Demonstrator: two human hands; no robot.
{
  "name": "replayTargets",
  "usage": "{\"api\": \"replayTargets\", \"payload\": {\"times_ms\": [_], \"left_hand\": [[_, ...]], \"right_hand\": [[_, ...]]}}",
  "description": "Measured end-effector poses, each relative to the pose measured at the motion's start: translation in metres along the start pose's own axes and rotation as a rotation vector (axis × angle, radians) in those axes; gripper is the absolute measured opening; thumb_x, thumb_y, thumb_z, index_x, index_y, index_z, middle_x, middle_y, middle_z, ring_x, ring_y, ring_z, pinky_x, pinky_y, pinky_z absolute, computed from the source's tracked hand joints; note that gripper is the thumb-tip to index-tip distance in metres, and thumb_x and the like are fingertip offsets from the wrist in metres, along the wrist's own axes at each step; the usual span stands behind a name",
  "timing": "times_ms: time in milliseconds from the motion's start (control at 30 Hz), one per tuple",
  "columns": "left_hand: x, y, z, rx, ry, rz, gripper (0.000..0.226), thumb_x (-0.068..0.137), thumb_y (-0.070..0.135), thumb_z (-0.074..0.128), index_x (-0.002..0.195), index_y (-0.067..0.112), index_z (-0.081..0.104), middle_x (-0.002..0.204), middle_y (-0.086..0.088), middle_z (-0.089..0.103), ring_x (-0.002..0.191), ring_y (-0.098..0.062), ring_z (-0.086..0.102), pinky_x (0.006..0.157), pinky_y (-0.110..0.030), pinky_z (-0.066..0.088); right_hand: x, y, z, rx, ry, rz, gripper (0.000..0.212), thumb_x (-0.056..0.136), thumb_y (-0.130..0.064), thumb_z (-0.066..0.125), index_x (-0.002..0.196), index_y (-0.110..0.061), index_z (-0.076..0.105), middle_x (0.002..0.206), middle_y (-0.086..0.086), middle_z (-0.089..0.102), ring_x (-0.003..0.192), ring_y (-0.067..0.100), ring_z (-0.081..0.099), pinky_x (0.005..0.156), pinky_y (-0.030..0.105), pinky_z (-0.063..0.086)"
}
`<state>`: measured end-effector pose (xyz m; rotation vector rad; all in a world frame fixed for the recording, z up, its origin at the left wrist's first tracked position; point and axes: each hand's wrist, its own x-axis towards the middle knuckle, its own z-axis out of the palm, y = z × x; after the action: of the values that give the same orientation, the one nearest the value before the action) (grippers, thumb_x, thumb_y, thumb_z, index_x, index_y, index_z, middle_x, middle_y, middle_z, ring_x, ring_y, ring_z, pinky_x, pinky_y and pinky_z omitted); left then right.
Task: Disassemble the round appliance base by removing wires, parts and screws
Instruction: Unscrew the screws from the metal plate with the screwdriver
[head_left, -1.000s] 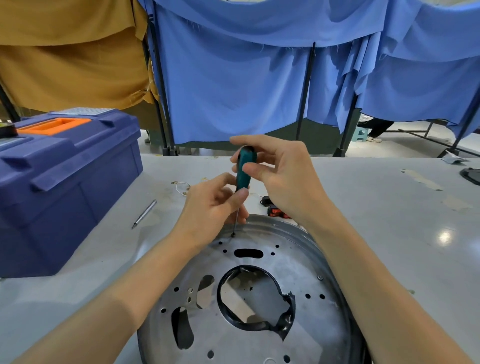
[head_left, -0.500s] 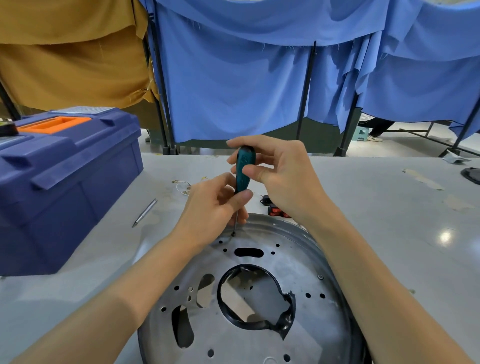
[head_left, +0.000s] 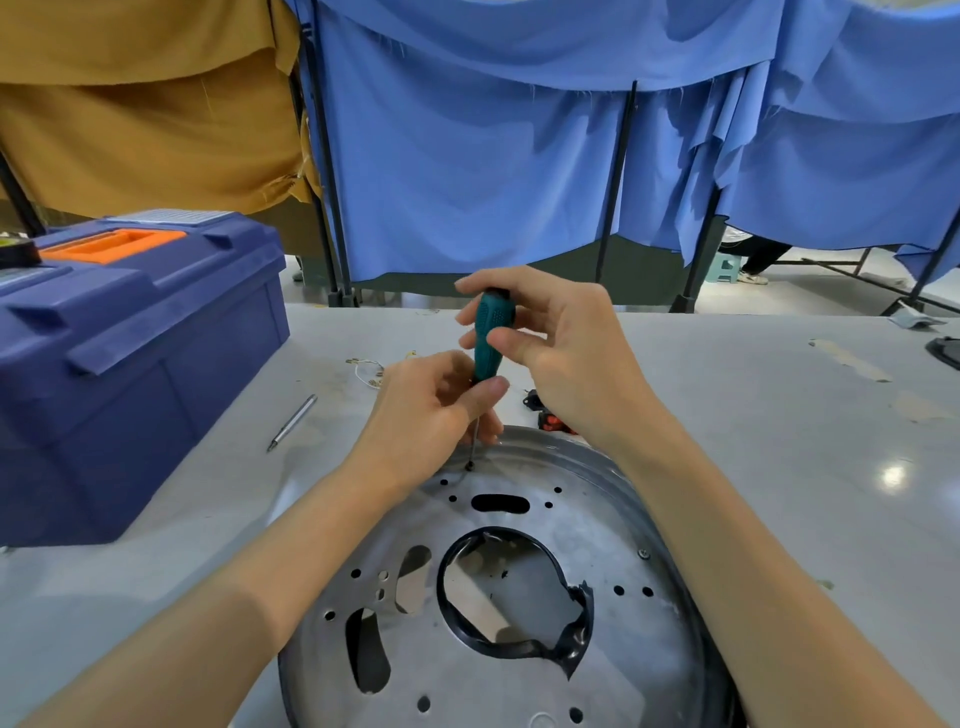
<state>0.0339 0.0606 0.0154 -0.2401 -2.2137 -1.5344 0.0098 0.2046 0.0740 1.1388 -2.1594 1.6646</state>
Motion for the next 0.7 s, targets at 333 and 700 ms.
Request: {"api": "replayTargets", "payload": {"times_ms": [333, 700], "left_hand": [[-0.0006, 0.0007, -0.002, -0.055, -0.023, -0.021, 0.013, 0.09, 0.023, 0.063, 0.09, 0.01, 0.06, 0.069, -0.014, 0.071, 0.062, -0.033, 0.07, 0.064, -0.045, 0.06], [0.0005, 0.0002, 0.001, 0.033, 0.029, -0.004, 0.026, 0.084, 0.02, 0.073, 0.088, 0.0, 0.057, 0.064, -0.012, 0.07, 0.059, -0.029, 0.07, 0.062, -0.048, 0.059]], "right_hand": [[0.0004, 0.0007, -0.0004, -0.064, 0.051, 0.001, 0.044, 0.082, 0.002, 0.068, 0.12, -0.022, 0.067, 0.096, 0.002, 0.069, 0.086, 0.016, 0.062, 0.081, 0.023, 0.054], [-0.0001, 0.0002, 0.0011, -0.069, 0.034, -0.007, 0.038, 0.083, -0.004, 0.071, 0.116, -0.023, 0.069, 0.099, -0.001, 0.064, 0.085, 0.016, 0.058, 0.08, 0.023, 0.053]]}}
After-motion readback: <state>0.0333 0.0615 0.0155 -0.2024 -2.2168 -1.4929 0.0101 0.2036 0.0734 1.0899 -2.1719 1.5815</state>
